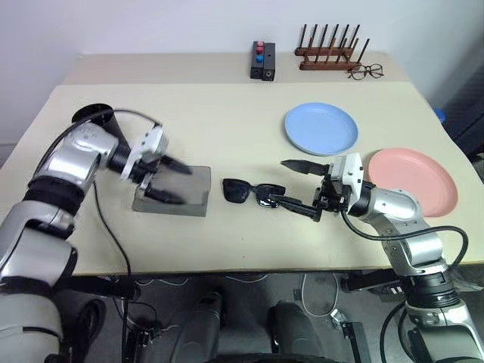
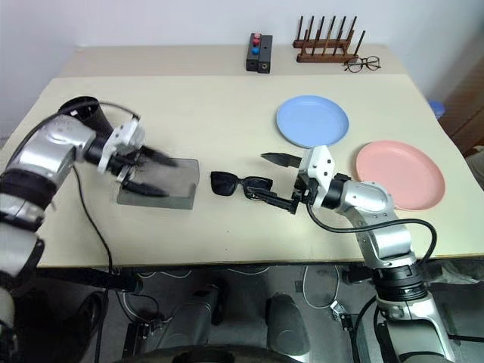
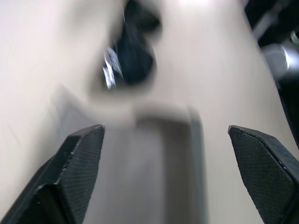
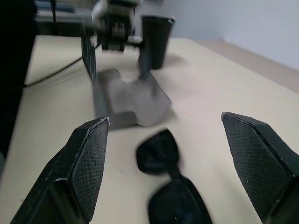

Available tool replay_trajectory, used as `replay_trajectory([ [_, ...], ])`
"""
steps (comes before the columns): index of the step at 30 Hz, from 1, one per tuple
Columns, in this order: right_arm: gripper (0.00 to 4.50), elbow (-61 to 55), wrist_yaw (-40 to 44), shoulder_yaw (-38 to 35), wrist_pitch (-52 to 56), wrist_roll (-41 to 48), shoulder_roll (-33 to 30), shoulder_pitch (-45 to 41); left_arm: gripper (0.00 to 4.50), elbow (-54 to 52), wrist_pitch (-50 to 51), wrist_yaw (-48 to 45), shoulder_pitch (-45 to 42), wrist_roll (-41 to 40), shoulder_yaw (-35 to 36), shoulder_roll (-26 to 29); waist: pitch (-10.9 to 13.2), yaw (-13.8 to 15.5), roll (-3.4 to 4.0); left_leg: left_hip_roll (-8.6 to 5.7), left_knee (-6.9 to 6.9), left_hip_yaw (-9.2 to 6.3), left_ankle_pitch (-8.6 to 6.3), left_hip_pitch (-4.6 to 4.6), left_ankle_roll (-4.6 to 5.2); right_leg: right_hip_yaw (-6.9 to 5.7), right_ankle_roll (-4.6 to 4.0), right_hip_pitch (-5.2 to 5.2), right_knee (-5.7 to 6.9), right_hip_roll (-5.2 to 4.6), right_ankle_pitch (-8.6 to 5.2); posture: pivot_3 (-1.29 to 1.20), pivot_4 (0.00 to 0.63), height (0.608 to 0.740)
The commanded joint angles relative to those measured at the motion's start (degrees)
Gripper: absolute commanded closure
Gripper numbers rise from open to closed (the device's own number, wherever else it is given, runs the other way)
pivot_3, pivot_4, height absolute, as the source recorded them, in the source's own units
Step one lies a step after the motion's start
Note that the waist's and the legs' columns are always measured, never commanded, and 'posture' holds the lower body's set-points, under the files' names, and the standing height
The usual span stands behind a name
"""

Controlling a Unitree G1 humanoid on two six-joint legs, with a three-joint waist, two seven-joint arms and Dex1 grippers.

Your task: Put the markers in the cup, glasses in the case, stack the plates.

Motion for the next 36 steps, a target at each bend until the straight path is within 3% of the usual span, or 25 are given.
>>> replay_trajectory([
  [1, 0.58, -0.94, 0.21, -2.15, -1.14, 0.36, -1.03, 0.56, 0.05, 4.35, -0.17, -0.19, -3.73, 2.68, 2.2, -6.73, 0.0, 0.12, 0.0, 0.0, 0.0, 0.0, 0.0, 0.0, 0.0, 0.0, 0.0, 0.0, 0.01, 0.0, 0.0, 0.0, 0.15, 0.74],
  [5, 0.58, -1.69, 0.25, -3.19, -0.76, 0.03, -2.66, 2.52, 0.05, 12.2, -6.08, 0.17, -6.88, 9.44, 3.37, -14.48, 0.01, -0.01, -0.03, 0.0, 0.02, 0.03, 0.0, -0.04, 0.01, -0.02, 0.01, -0.02, 0.01, 0.0, 0.0, 0.0, 0.15, 0.74],
  [12, 0.58, -3.79, -0.24, -5.88, -0.7, -0.04, -5.4, 8.03, 0.05, 22.71, -12.8, 4.74, -11.34, 18.35, 5.58, -23.22, 0.02, 0.1, -0.04, -0.01, 0.07, 0.05, -0.01, -0.07, 0.03, -0.03, 0.02, -0.03, 0.02, -0.01, 0.0, 0.0, 0.15, 0.74],
  [23, 0.58, -7.15, -3.9, -5.5, -0.54, -0.6, -4.29, 9.67, 0.05, 29.19, -14.86, 11.08, -12.09, 28.39, 7.54, -29.13, 0.03, 0.08, -0.05, -0.03, 0.15, 0.03, -0.03, -0.07, 0.06, -0.07, 0.06, 0.04, 0.02, -0.02, 0.01, 0.0, 0.15, 0.74],
  [26, 0.58, -7.39, -4.5, -5.4, -0.6, -0.65, -4.23, 9.68, 0.9, 29.5, -14.99, 11.68, -10.98, 30.12, 7.8, -29.77, 0.03, 0.12, -0.05, -0.03, 0.16, 0.02, -0.03, -0.07, 0.06, -0.08, 0.06, 0.04, 0.02, -0.02, 0.01, 0.0, 0.15, 0.74],
  [33, 0.58, -6.95, -4.99, -4.84, -0.76, -0.96, -3.98, 8.79, 4.24, 29.38, -14.33, 9.99, -9.8, 32.41, 9.33, -30.33, 0.0, 0.24, -0.03, -0.04, 0.17, 0.01, -0.03, 0.0, 0.06, -0.09, 0.07, 0.16, 0.01, -0.01, 0.02, 0.0, 0.15, 0.74],
  [34, 0.58, -6.74, -5.02, -4.73, -0.83, -1.07, -3.88, 8.45, 4.48, 29.37, -14.22, 9.87, -9.77, 32.58, 9.75, -30.35, -0.02, 0.32, -0.03, -0.04, 0.19, 0.01, -0.04, 0.05, 0.06, -0.11, 0.07, 0.24, -0.01, -0.02, 0.01, 0.0, 0.15, 0.74],
  [36, 0.58, -6.34, -5.06, -4.44, -0.89, -1.33, -3.65, 7.73, 4.48, 29.27, -14.11, 9.62, -9.72, 32.9, 10.3, -30.37, -0.02, 0.3, -0.03, -0.04, 0.35, -0.1, -0.06, 0.1, 0.07, -0.22, 0.08, 0.4, 0.0, -0.01, 0.02, 0.0, 0.15, 0.74],
])
